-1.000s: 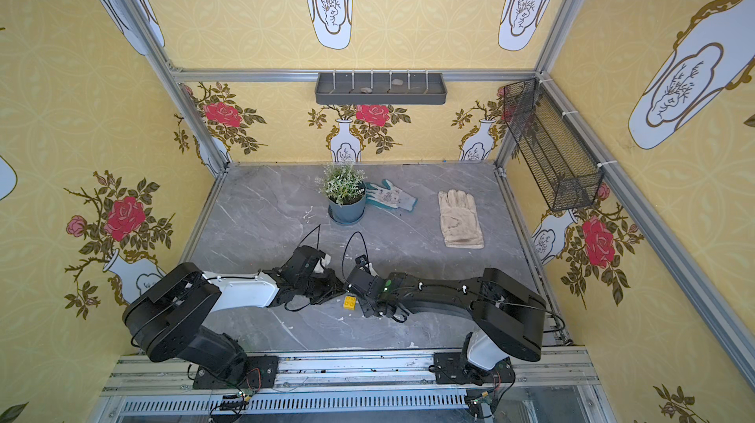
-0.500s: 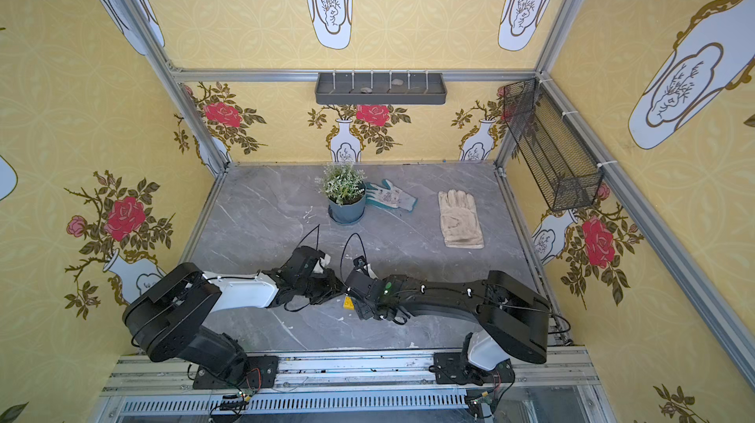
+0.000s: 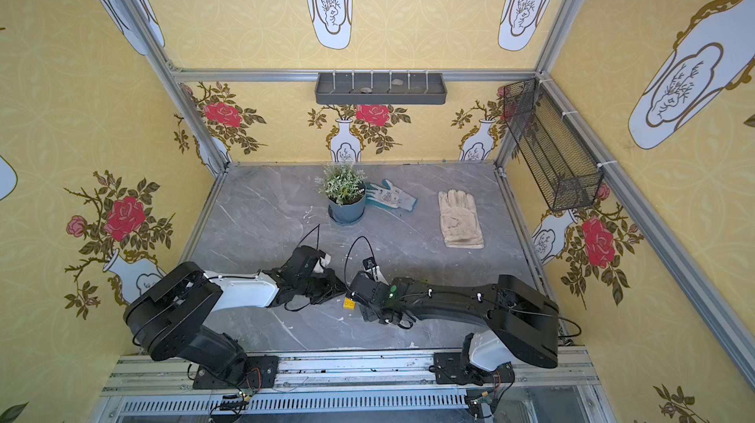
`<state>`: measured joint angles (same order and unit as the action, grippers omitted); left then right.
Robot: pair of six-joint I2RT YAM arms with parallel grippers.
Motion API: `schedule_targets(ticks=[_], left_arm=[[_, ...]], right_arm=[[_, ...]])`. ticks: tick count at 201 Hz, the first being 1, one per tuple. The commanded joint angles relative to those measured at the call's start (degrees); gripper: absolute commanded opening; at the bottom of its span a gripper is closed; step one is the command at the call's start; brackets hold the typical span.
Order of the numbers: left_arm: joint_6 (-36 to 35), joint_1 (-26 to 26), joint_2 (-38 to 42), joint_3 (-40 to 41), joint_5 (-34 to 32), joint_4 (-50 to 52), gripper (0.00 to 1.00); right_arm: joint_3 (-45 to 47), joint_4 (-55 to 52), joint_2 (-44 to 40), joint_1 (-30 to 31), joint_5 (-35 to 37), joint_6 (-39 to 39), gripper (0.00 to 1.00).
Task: Assemble the number 4 with lego
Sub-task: Move the lego brick at the center of the board, then pick up the lego brick from the center of the board.
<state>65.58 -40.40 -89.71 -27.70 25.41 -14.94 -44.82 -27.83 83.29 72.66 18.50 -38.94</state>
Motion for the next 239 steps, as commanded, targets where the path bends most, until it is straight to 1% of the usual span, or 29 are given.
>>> schedule_targets(ticks=[1,21,77,118,148,162,170,182,197,205,216,239], left_arm=[[-0.19,0.06,-0.64,0.54,-3.02,6.41,0.16],[-0.18,0.13,-0.64,0.5,-3.08,6.5,0.16],[-0.37,0.11,-1.0,0.17,-2.79,6.59,0.16],[-0.28,0.09,-1.08,0.34,-2.77,6.48,0.16],[-0.19,0.15,-0.08,0.63,-3.06,6.81,0.16],[-0.1,0.13,1.1,0.83,-3.35,7.4,0.16],[-0.19,0.18,2.07,0.92,-3.72,8.15,0.16],[-0.44,0.15,3.89,0.86,-4.65,9.79,0.16],[-1.48,0.4,6.53,0.42,-5.91,12.56,0.16],[-2.23,0.58,7.95,0.05,-7.07,14.18,0.16],[-3.35,1.0,9.61,-0.57,-8.31,16.51,0.17],[-5.77,2.05,11.46,-1.75,-9.0,19.55,0.18]], right_arm=[[-0.05,-1.02,0.56,0.03,0.76,-1.08,0.81],[0.01,-2.31,0.3,-0.42,1.59,-2.57,0.81],[0.95,-3.66,-1.35,-2.24,1.96,-3.8,0.8],[0.36,-6.49,-2.15,-2.36,2.53,-5.38,0.8],[-1.64,-9.28,-7.37,-1.56,2.25,-7.47,0.8],[-3.71,-12.73,-9.96,-2.09,3.93,-9.4,0.81],[-4.99,-15.32,-10.59,-3.61,4.81,-10.98,0.81],[-7.45,-20.65,-9.91,-8.1,4.9,-14.88,0.8],[-9.69,-28.2,-7.18,-15.51,3.44,-20.7,0.79],[-9.89,-30.66,-5.55,-19.68,1.6,-22.46,0.75],[-9.61,-31.86,-3.89,-23.3,-0.05,-24.47,0.71],[-7.57,-30.1,-2.51,-27.95,-2.3,-27.1,0.71]])
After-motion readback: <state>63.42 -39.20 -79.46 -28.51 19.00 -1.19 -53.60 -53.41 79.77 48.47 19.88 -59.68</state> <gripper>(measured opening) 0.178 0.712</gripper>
